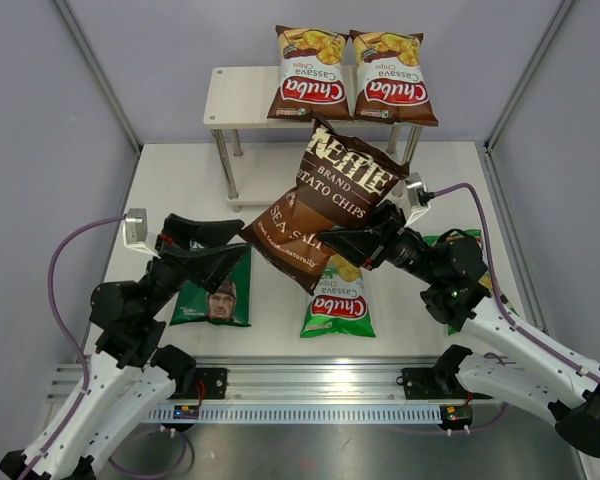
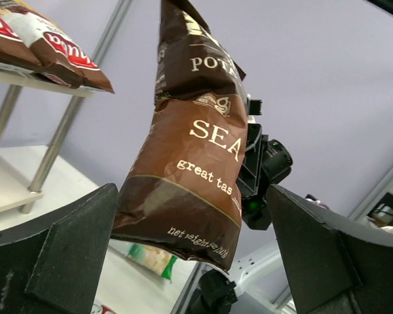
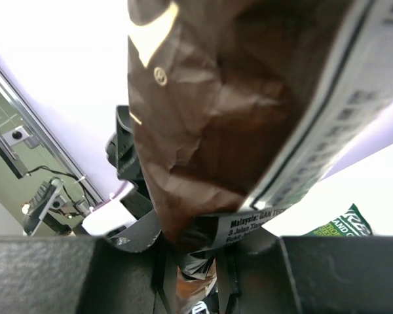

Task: Place and organize the chips bags onto the shelf

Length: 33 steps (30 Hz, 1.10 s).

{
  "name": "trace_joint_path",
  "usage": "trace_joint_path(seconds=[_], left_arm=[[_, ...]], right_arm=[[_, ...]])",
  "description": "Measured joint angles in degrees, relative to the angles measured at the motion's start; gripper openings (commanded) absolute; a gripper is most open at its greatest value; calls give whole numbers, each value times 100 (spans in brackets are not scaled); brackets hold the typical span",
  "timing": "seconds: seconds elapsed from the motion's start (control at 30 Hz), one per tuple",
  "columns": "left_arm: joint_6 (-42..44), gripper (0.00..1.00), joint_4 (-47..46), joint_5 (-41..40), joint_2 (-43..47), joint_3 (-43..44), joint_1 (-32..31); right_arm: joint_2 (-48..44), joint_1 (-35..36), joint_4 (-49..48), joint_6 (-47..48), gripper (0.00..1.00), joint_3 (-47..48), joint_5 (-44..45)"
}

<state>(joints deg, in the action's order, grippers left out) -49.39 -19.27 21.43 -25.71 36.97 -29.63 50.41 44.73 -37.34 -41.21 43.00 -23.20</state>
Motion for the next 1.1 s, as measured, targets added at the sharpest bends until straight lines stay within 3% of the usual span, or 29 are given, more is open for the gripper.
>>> trace_joint_path(seconds=[0.27,0.63,0.9,1.1], left_arm=[[-573,99,-1484,81,-299,-450,-2],[-356,99,-896,-715,728,-645,-39],[-925,99,-1598,-483,-162,-1091,-144],[-1176,99,-2527,-59,-782,-1088,-599]], right_arm=[[323,0,-76,-214,17,304,-39],[55,0,109,2,17,481,17],[286,0,22,-24,17,686,-162],[586,0,164,-57,17,992,-490]])
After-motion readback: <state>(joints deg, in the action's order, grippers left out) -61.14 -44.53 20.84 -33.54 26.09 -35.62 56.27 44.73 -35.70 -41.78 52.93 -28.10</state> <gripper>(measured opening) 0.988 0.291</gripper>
